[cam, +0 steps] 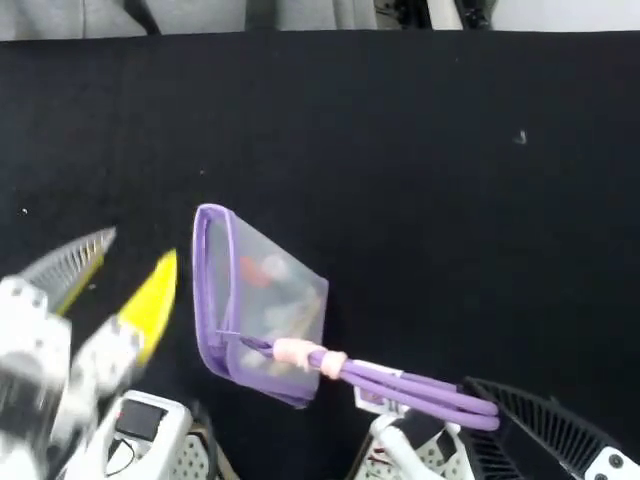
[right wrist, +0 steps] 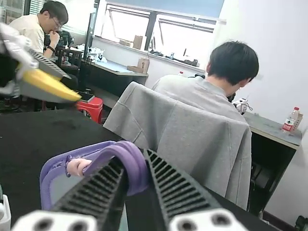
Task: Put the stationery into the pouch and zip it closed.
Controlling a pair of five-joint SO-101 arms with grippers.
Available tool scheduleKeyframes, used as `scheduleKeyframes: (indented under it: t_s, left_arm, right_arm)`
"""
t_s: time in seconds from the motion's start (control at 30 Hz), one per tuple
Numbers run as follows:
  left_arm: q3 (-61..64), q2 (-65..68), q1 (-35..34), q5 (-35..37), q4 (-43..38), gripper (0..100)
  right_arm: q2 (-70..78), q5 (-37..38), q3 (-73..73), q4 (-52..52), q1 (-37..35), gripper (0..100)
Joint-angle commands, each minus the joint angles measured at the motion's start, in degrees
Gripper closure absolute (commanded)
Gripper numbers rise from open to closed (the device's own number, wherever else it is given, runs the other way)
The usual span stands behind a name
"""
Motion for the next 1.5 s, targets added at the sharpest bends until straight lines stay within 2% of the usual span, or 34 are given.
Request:
scheduleKeyframes:
  t_s: [0.0,0.1,0.27,0.47,0.57,0.73,0.83,1.0,1.2,1.33,1.47]
  left_arm:
    - [3.65,-8.44,4.26,0.26,0.26,81]
    - [10.59,-13.80,4.44,0.18,0.35,81]
    - [26.33,-24.62,5.32,0.09,0.35,81]
    - [40.48,-39.30,13.41,1.14,0.35,82]
    - [41.45,-38.07,16.92,4.57,0.35,82]
    - [39.25,-38.51,25.10,5.63,0.35,82]
    - [39.25,-38.51,27.91,9.41,0.26,81]
    - [39.52,-38.51,31.34,10.20,0.26,81]
    - [44.09,-38.51,29.49,10.11,0.00,81]
    - [45.32,-38.51,24.13,10.02,-0.26,81]
    - [44.18,-38.51,15.78,9.85,0.09,81]
  right_arm:
    - [2.42,0.70,2.51,-4.66,0.97,98.7]
    - [5.41,1.85,5.58,-9.23,2.46,98.7]
    - [7.43,1.85,6.99,-16.53,11.43,98.7]
    - [7.52,1.85,6.81,-17.58,12.84,98.7]
    - [7.52,1.85,6.90,-17.58,12.84,98.7]
    - [7.69,1.76,7.25,-18.11,12.84,98.7]
    - [7.69,1.58,8.57,-19.52,12.84,98.7]
    - [7.69,1.41,12.88,-22.33,12.84,98.7]
    - [7.08,1.41,13.32,-22.07,12.84,98.7]
    - [7.08,1.41,13.32,-21.98,12.84,98.7]
    - [7.08,1.41,13.32,-22.07,12.84,98.7]
